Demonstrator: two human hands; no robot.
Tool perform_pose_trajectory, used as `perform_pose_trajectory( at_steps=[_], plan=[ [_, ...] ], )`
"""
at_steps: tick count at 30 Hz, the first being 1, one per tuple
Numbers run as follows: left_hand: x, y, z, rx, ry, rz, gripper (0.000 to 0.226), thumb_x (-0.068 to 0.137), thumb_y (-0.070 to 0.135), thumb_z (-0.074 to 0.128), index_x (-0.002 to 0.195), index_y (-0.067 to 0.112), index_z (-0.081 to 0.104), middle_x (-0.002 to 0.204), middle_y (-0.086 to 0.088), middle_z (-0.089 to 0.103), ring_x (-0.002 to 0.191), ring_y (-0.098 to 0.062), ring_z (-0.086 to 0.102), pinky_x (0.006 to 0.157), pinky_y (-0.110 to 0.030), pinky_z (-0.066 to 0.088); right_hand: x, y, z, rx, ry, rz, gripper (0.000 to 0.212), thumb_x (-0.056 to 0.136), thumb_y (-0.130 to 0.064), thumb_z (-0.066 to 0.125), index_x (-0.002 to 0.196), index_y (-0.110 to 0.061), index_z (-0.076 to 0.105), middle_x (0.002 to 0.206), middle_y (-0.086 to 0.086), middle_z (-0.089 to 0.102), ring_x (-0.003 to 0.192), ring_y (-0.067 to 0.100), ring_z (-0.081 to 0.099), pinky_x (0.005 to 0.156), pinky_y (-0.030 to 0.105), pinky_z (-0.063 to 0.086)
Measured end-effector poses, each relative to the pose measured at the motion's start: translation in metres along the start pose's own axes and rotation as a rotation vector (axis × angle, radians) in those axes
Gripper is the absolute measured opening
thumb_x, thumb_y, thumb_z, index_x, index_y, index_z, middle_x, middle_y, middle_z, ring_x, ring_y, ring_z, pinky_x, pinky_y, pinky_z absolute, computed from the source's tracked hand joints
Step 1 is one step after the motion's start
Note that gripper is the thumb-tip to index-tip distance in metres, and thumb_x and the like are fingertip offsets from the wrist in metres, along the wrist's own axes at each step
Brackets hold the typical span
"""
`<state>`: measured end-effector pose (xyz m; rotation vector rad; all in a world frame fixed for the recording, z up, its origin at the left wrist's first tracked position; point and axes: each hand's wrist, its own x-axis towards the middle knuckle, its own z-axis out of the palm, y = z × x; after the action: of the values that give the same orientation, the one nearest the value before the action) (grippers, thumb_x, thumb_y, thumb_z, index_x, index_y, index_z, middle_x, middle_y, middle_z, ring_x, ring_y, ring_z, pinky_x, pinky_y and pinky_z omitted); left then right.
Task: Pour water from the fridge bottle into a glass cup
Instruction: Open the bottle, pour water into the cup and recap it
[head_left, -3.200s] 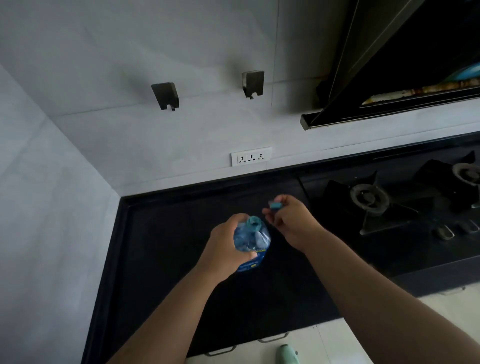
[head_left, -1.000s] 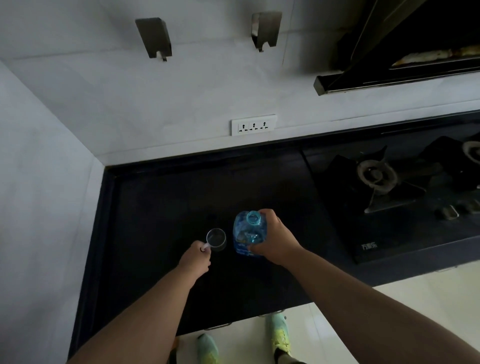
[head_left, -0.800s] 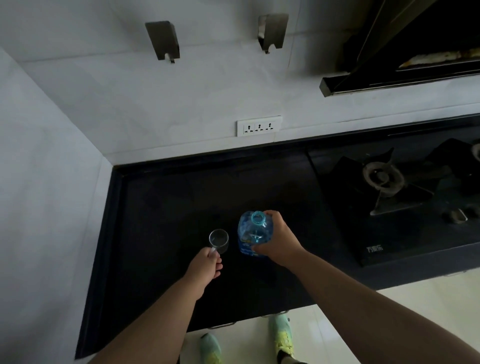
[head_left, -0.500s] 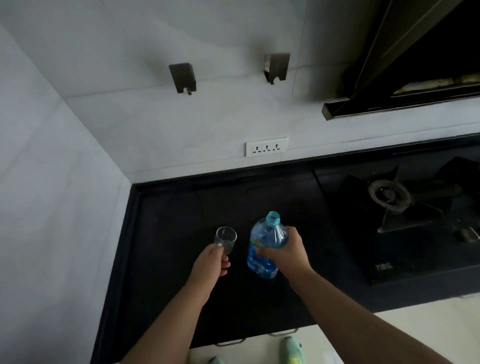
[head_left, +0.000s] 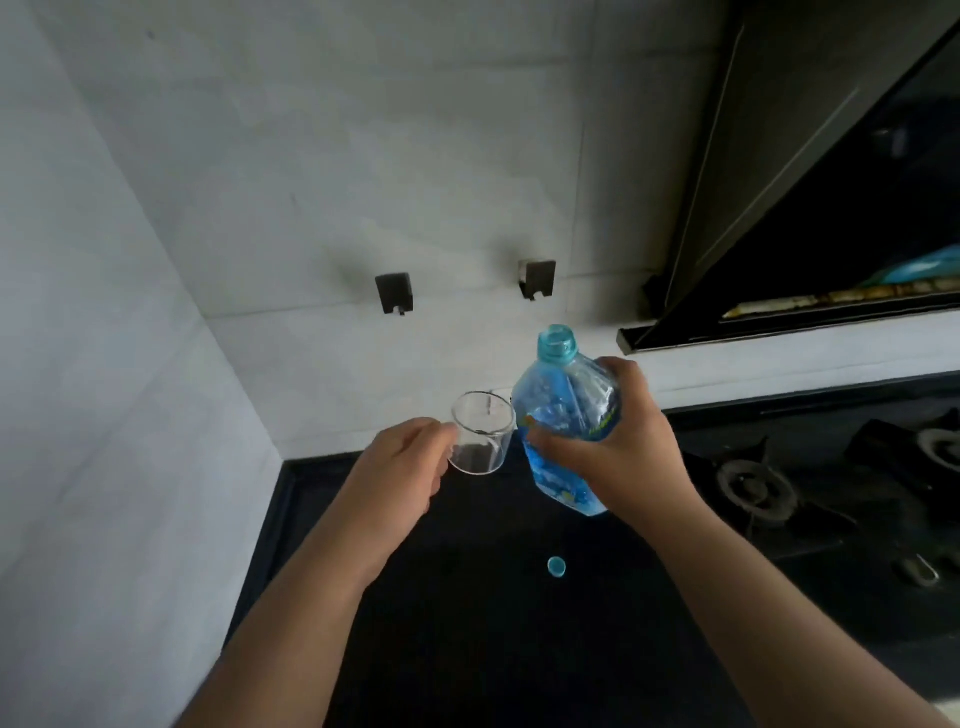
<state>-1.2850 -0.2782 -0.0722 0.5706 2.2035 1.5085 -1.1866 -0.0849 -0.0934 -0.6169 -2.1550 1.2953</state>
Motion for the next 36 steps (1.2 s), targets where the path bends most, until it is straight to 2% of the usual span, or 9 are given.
perform_pose_trajectory(
  at_steps=[3,8,17,29,36],
  plan=[
    [-0.007,0.029,-0.013,-0.010,0.053,0.041,0.058,0.103,0.028,0.048,0.046,0.031,0.039,0.052,0.010,0.032,0.050,-0.011,0.027,0.053,-0.033,0.024,0.008,-0.034,-0.019,-0.177,0.033,-0.145,0.077,0.065,-0.044,0.093,0.124,-0.042,0.044,0.112,-0.020,0.059,0.101,0.004,0.060,0.084,0.028,0.050],
    [-0.021,0.051,-0.024,-0.082,0.108,0.088,0.054,0.100,0.023,0.047,0.049,0.029,0.032,0.056,0.006,0.028,0.053,-0.013,0.022,0.053,-0.034,0.020,0.016,-0.066,-0.038,-0.450,0.098,-0.355,0.081,0.065,-0.037,0.091,0.131,-0.032,0.045,0.118,-0.011,0.054,0.112,0.020,0.054,0.092,0.041,0.050],
    [-0.033,0.049,-0.018,-0.134,0.101,0.076,0.052,0.100,0.022,0.046,0.051,0.026,0.030,0.058,0.002,0.026,0.056,-0.016,0.020,0.054,-0.035,0.020,0.009,-0.074,-0.044,-0.850,0.143,-0.478,0.089,0.065,-0.034,0.091,0.140,-0.026,0.044,0.128,0.000,0.059,0.118,0.028,0.054,0.100,0.047,0.045],
    [-0.034,0.035,-0.016,-0.188,0.063,0.001,0.052,0.100,0.019,0.043,0.050,0.024,0.031,0.056,0.002,0.026,0.051,-0.014,0.021,0.051,-0.031,0.023,0.008,-0.069,-0.037,-0.966,0.185,-0.603,0.089,0.057,-0.026,0.093,0.134,-0.024,0.050,0.121,0.001,0.061,0.111,0.032,0.056,0.096,0.049,0.046],
    [-0.032,0.029,-0.018,-0.183,0.063,0.000,0.053,0.100,0.019,0.043,0.048,0.023,0.034,0.054,0.001,0.028,0.051,-0.013,0.023,0.051,-0.031,0.024,0.009,-0.071,-0.032,-0.981,0.156,-0.630,0.089,0.057,-0.025,0.094,0.135,-0.024,0.050,0.123,0.002,0.061,0.114,0.032,0.055,0.099,0.050,0.045]
  ],
)
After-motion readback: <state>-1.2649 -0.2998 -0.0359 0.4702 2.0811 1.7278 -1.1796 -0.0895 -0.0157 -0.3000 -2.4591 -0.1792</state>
